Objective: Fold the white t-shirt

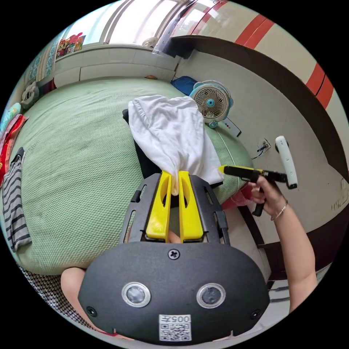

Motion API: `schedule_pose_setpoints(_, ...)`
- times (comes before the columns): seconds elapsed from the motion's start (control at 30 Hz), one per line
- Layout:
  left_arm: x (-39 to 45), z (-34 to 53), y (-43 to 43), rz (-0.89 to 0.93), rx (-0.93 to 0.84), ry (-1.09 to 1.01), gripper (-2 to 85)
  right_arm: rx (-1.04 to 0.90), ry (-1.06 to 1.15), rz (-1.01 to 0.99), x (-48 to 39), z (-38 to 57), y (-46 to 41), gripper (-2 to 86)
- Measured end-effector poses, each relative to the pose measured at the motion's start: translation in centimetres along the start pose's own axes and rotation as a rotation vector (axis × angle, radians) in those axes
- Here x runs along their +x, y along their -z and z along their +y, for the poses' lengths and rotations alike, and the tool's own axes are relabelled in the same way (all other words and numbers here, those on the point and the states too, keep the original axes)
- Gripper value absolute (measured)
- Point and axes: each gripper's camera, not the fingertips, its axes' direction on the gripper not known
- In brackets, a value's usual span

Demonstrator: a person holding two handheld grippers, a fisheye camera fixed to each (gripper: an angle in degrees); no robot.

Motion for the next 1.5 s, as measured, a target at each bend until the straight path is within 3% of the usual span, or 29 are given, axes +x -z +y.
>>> schedule_pose_setpoints(0.1,0.0,-0.6,-0.6,-0.001,-0.014,0.010,4.7,-0.026,0.000,-0.002,-0.4,-0.3,-1.7,11.6)
schedule_pose_setpoints(0.27,-0.1,-0.9,-0.4,0.004,-0.010,0.016,4.7,0.014,0.100,0.187,-2.8,-0.6,0.2,-0.2)
schedule_pose_setpoints(0.57,-3.0,1.4,-1.8,-0.025,-0.077,-0.010,4.7,-0.022,-0.103,0.100,-1.3,0.3,-4.3,0.3)
schedule_pose_setpoints(0.67,-6.3,2.6,-0.4,-0.120,-0.062,0.017,1.7,0.020,-0.124,0.064,-2.6,1.0,-3.7,2.9)
schedule_pose_setpoints(0.83,-14.6,4.2,2.7,-0.285,-0.055,0.105,-0.3,0.116,0.068,0.370,-8.8,2.5,-1.4,4.3)
schedule_pose_setpoints(0.9,-17.0,4.3,3.9,-0.345,-0.042,0.150,-0.4,0.136,0.118,0.386,-11.4,2.4,-1.0,4.6)
schedule_pose_setpoints(1.17,-25.9,2.0,8.3,-0.413,0.031,0.265,-0.5,0.250,0.389,0.162,-30.4,0.1,-3.4,4.8)
schedule_pose_setpoints(1.43,-37.1,1.6,9.8,-0.539,0.019,0.444,-0.3,0.169,0.494,-0.132,-47.3,-2.5,-13.1,6.5)
schedule_pose_setpoints(1.5,-38.3,2.1,12.0,-0.547,0.090,0.446,-0.2,0.160,0.507,-0.168,-50.3,-2.8,-15.2,6.9)
